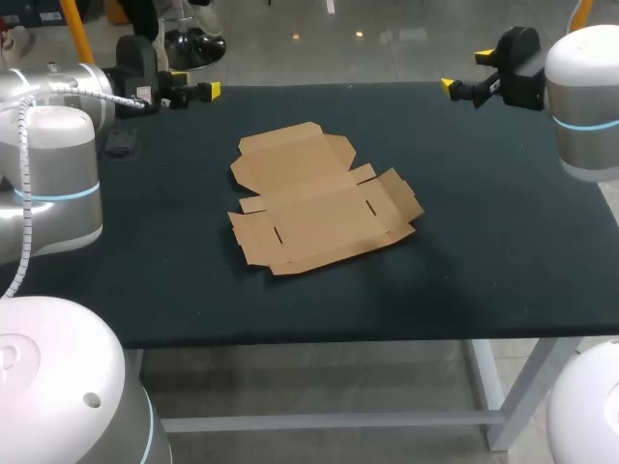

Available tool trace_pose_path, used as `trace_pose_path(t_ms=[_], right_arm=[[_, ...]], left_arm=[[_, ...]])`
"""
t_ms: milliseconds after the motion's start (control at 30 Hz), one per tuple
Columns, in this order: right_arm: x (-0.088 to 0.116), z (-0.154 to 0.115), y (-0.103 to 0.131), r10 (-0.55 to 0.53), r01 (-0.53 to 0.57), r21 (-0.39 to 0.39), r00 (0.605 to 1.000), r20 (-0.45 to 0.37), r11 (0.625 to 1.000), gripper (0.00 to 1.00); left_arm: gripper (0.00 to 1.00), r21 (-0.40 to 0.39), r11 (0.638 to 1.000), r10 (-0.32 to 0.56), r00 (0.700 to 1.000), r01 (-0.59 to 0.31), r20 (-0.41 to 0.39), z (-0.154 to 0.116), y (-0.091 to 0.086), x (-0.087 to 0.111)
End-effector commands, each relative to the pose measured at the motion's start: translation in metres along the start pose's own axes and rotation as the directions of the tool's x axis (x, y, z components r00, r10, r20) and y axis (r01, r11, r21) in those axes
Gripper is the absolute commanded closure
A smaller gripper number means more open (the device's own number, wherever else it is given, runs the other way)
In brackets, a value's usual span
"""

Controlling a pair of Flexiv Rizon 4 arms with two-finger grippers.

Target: Assemble the packaging by folding the flat box into shape, placing the metal phone stand inside, and closing the box properly

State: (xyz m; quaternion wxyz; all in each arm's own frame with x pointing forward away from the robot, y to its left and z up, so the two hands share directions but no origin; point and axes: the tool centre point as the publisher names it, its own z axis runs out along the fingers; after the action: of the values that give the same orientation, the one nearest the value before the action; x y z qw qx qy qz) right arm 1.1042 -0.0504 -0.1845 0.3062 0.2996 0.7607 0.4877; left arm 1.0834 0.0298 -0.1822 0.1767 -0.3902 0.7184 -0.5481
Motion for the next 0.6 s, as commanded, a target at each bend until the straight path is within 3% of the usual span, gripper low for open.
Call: trace_pose_path(t_ms=[33,600], right_arm=[[0.0,0.0,0.0,0.0,0.0,0.0,1.0,0.0,1.0,0.0],[0.0,0.0,0.0,0.0,0.0,0.0,1.0,0.0,1.0,0.0]], left_arm=[[0.0,0.0,1.0,0.0,1.0,0.0,0.0,0.0,0.0,0.0],[0.0,0.0,1.0,0.0,1.0,0.0,0.0,0.0,0.0,0.0]])
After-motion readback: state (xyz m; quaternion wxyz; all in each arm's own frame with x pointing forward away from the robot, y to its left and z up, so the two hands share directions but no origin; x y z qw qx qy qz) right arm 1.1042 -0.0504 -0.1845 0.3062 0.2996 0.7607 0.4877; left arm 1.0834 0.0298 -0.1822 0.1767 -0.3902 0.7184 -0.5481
